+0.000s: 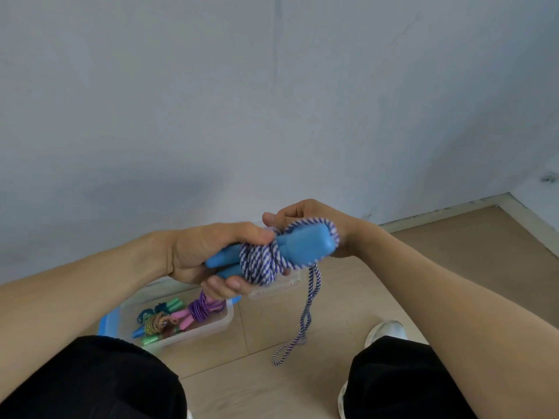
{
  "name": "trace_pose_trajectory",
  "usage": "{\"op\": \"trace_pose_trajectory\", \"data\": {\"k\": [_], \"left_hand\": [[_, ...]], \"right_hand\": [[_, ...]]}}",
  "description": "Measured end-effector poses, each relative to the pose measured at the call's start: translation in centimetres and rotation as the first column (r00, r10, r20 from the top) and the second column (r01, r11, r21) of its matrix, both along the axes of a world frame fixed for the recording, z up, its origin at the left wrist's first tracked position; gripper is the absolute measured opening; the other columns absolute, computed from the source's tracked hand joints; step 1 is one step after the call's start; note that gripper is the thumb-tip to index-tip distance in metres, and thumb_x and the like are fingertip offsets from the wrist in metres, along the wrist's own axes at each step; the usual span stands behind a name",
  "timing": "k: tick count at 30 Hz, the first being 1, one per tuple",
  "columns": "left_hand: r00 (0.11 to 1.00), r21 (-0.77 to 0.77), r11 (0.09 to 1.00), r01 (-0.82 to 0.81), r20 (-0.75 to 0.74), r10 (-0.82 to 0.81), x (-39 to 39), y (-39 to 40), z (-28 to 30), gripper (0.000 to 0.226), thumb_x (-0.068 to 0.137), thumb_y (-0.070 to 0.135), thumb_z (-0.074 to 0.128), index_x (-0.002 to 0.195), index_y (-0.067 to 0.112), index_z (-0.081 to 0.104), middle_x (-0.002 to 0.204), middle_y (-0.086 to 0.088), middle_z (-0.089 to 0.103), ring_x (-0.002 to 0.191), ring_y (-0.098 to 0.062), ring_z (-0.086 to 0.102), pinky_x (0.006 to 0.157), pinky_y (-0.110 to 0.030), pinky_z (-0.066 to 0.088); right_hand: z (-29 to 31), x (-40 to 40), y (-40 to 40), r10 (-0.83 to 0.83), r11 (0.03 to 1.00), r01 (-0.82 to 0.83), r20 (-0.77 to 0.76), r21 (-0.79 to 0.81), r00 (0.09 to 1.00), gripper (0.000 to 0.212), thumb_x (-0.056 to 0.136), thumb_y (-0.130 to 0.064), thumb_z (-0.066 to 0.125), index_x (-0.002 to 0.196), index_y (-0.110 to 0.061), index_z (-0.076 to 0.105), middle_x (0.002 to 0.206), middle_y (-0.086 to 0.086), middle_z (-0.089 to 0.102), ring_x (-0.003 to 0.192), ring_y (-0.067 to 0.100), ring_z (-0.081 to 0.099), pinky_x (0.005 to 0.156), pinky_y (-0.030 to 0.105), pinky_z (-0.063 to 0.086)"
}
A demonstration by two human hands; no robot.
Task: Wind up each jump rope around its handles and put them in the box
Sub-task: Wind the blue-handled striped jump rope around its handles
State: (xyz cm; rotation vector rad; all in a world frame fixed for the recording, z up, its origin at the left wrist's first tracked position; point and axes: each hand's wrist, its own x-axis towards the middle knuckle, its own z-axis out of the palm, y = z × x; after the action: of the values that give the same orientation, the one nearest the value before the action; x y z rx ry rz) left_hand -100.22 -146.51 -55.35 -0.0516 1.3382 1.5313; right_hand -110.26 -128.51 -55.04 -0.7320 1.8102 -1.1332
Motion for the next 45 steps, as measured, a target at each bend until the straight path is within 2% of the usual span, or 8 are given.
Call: {"op": "trace_pose_trajectory", "data": {"k": [3, 8, 16, 24, 32, 37, 41, 45], "left_hand": [[0.973, 0.189, 0.956, -0.226, -0.006, 0.231, 1.1, -0.3, 0.9, 0.065, 0.056, 0.052, 0.084, 0.098, 0.004, 0.070, 0.048, -0.010, 0.045, 0.031, -0.013, 0.036, 0.036, -0.015, 0.031], [0.851, 0.112, 0.861, -0.495, -0.138, 0.507, -0.1, -0.7, 0.1, 0.061, 0.071, 0.062, 0.066, 0.093, 0.005, 0.062, 0.054, -0.008, 0.043, 0.035, -0.013, 0.031, 0.040, -0.019, 0.016], [0.643, -0.079, 0.658, -0.749, -0.329, 0.692, -0.1, -1.5, -0.4, 0.040, 0.095, 0.053, 0.047, 0.083, 0.015, 0.053, 0.059, -0.007, 0.043, 0.041, -0.015, 0.029, 0.042, -0.018, 0.015], [0.499, -0.411, 0.414, -0.812, -0.857, 0.126, -0.4, -2.7, -1.5, 0.031, 0.095, 0.049, 0.054, 0.099, 0.018, 0.057, 0.061, 0.000, 0.059, 0.042, -0.009, 0.051, 0.045, -0.025, 0.040], [0.760, -0.892, 0.265, -0.367, -0.451, -0.467, 0.1, -2.0, -1.5, 0.050, 0.088, 0.068, 0.050, 0.084, 0.019, 0.059, 0.082, -0.001, 0.064, 0.073, -0.017, 0.059, 0.064, -0.033, 0.047], [0.688, -0.868, 0.477, -0.139, -0.431, -0.584, 1.4, -0.1, -0.7, 0.048, 0.098, 0.057, 0.035, 0.093, 0.019, 0.064, 0.085, -0.001, 0.067, 0.077, -0.019, 0.061, 0.076, -0.039, 0.049], [0.822, -0.530, 0.834, -0.155, -0.537, -0.189, 1.9, 0.4, 0.0, 0.055, 0.098, 0.059, 0.042, 0.079, 0.010, 0.061, 0.064, -0.012, 0.054, 0.052, -0.025, 0.045, 0.049, -0.033, 0.040], [0.884, -0.204, 0.966, -0.158, -0.465, 0.046, 2.6, 0.3, 0.8, 0.062, 0.096, 0.060, 0.045, 0.077, 0.006, 0.068, 0.053, -0.011, 0.055, 0.034, -0.015, 0.034, 0.035, -0.018, 0.025]], "right_hand": [[-0.7, -0.1, 0.2, -0.046, 0.999, 0.046, -0.027, -0.008, 0.999, 0.025, 0.100, -0.003, 0.048, 0.111, -0.020, 0.062, 0.100, 0.001, 0.065, 0.083, 0.011, 0.057, 0.069, 0.023, 0.050], [-1.6, 0.9, -1.3, -0.299, 0.953, 0.278, -0.247, -0.117, 0.922, 0.037, 0.098, -0.007, 0.048, 0.062, -0.015, 0.049, 0.050, -0.003, 0.045, 0.044, 0.008, 0.033, 0.043, 0.019, 0.030], [-2.2, 2.4, -2.9, -0.074, 0.997, 0.070, -0.617, -0.031, 0.784, 0.038, 0.099, -0.022, 0.051, 0.071, 0.003, 0.054, 0.055, 0.004, 0.040, 0.048, 0.011, 0.029, 0.047, 0.025, 0.023], [-1.6, 2.4, -3.3, -0.242, 0.964, 0.262, -0.265, 0.045, 0.933, 0.040, 0.098, -0.038, 0.050, 0.068, -0.017, 0.064, 0.050, 0.002, 0.038, 0.043, 0.013, 0.031, 0.047, 0.025, 0.031], [0.1, 2.4, -1.6, 0.244, 0.952, -0.093, -0.539, 0.292, 0.807, 0.058, 0.088, -0.055, 0.062, 0.058, -0.010, 0.043, 0.056, 0.007, 0.028, 0.050, 0.016, 0.024, 0.048, 0.026, 0.022], [1.1, 1.2, -0.8, 0.198, 0.971, -0.093, -0.529, 0.218, 0.826, 0.061, 0.079, -0.054, 0.073, 0.058, -0.001, 0.049, 0.054, 0.003, 0.029, 0.050, 0.012, 0.026, 0.049, 0.024, 0.023], [0.3, 0.5, 0.1, 0.125, 0.985, -0.050, -0.475, 0.167, 0.871, 0.057, 0.079, -0.050, 0.074, 0.064, 0.002, 0.056, 0.054, -0.001, 0.030, 0.051, 0.010, 0.026, 0.049, 0.022, 0.024], [0.6, 0.3, 0.3, 0.035, 0.997, -0.008, -0.390, 0.072, 0.920, 0.051, 0.083, -0.045, 0.072, 0.065, 0.000, 0.058, 0.054, -0.001, 0.037, 0.051, 0.010, 0.032, 0.050, 0.020, 0.029]]}}
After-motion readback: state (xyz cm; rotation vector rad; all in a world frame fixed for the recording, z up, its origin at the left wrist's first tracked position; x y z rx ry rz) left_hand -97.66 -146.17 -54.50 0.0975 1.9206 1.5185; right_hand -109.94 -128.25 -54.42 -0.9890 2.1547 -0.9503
